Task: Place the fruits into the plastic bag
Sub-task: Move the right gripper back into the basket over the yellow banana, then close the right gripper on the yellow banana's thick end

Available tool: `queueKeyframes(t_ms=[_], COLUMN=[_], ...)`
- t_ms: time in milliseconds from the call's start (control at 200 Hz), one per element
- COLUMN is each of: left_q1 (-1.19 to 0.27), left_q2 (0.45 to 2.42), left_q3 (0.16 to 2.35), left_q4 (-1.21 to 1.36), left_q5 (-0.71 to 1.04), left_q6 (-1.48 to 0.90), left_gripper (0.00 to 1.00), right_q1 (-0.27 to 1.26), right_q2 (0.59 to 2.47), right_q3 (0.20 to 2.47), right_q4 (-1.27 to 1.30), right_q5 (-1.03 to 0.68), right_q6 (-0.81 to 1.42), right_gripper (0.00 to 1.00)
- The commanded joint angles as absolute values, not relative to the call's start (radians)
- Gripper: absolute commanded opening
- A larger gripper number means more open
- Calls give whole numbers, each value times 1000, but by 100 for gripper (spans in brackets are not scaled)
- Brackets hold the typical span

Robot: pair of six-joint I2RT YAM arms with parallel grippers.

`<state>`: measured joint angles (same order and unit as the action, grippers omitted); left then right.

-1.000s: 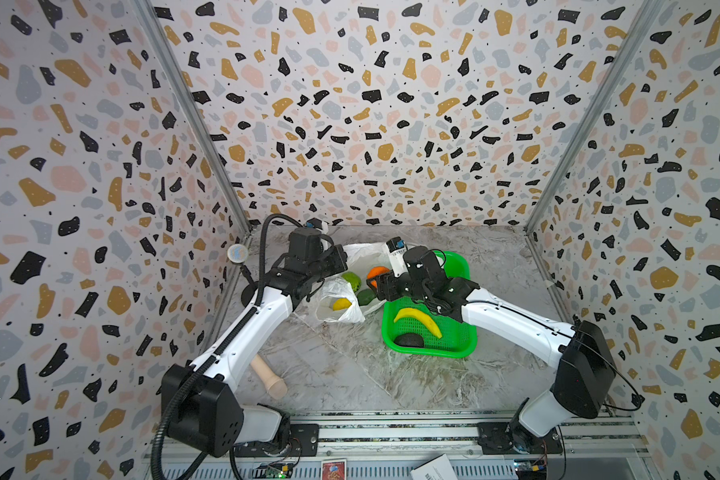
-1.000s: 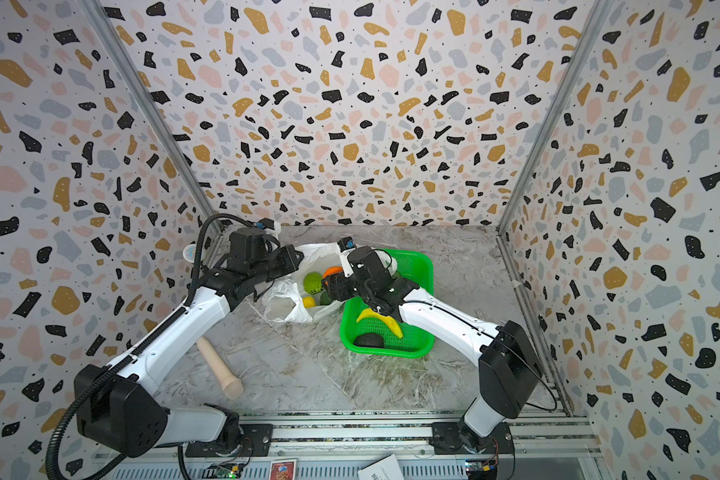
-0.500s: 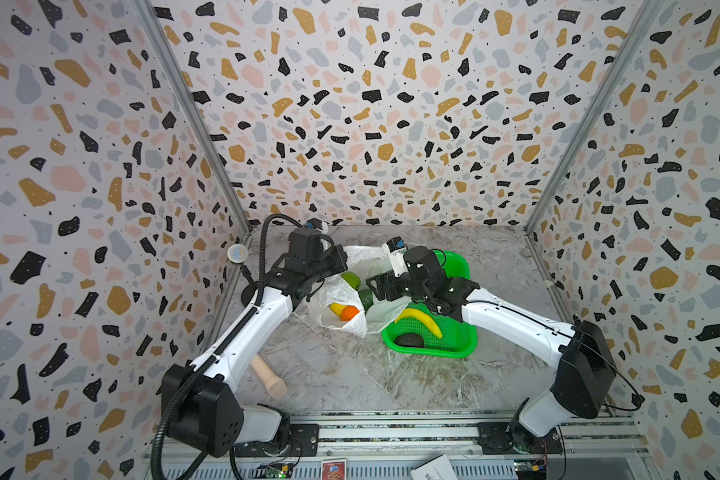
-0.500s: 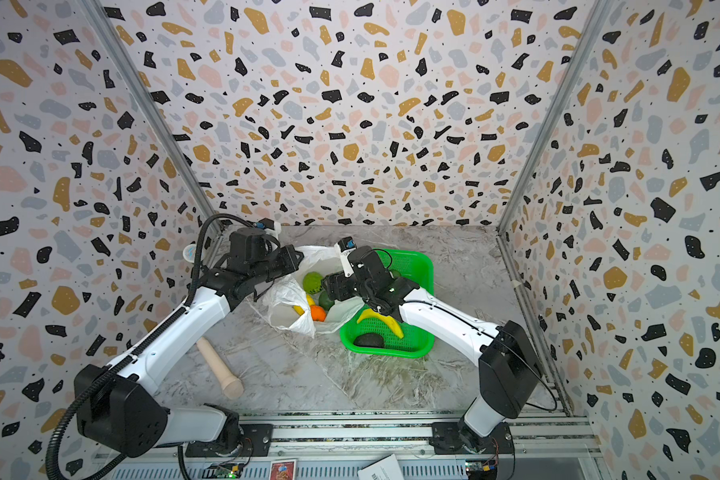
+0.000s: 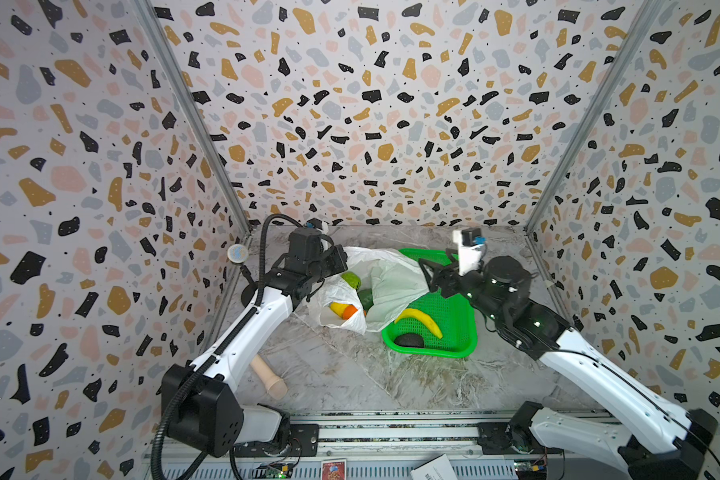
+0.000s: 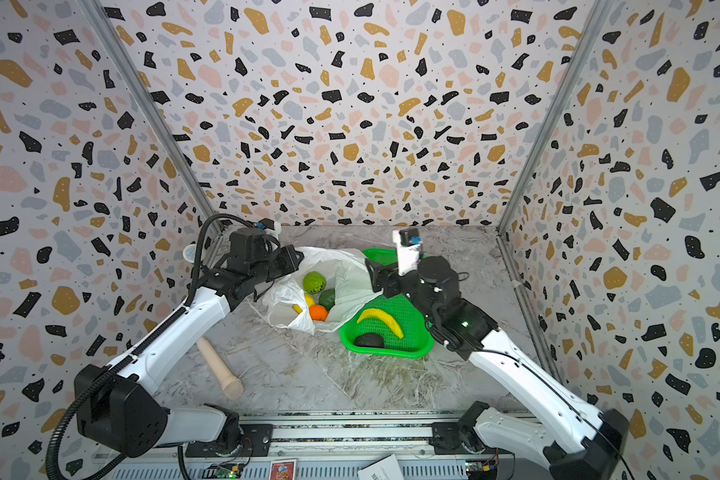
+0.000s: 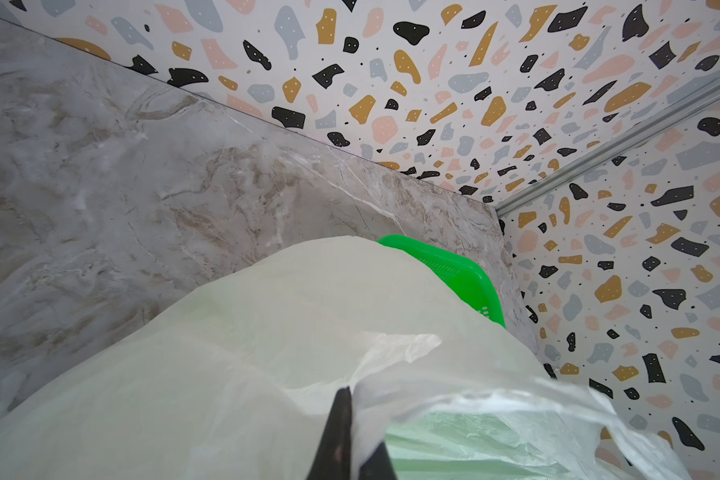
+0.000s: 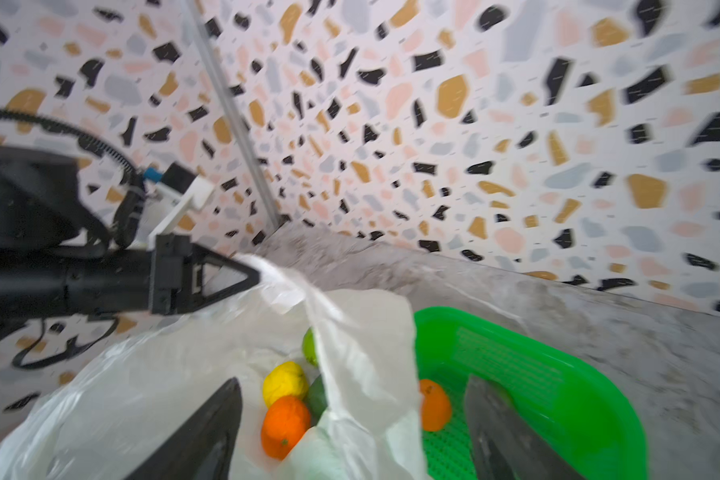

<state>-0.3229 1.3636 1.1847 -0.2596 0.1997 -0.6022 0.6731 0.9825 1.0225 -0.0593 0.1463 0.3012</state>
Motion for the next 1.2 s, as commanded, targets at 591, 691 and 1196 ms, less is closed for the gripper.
queueKeyframes(t_ms=[591, 691, 1196], left_q1=[-327, -327, -327], left_q2=[1380, 1382, 1371], left_q3=[1203, 1203, 1194], left_q4=[-239, -237, -238], left_q5=[200, 203, 201], left_q6=[-586, -589, -591], left_gripper=[0, 0, 0], right_q1=[521, 567, 598], right_q2=[1208, 1291, 1533], right_q3=[756, 807, 910], right_q4=[-156, -179, -244], right_q5=[-68, -50, -20], right_q6=[439, 403, 339], right_gripper=[81, 80, 73])
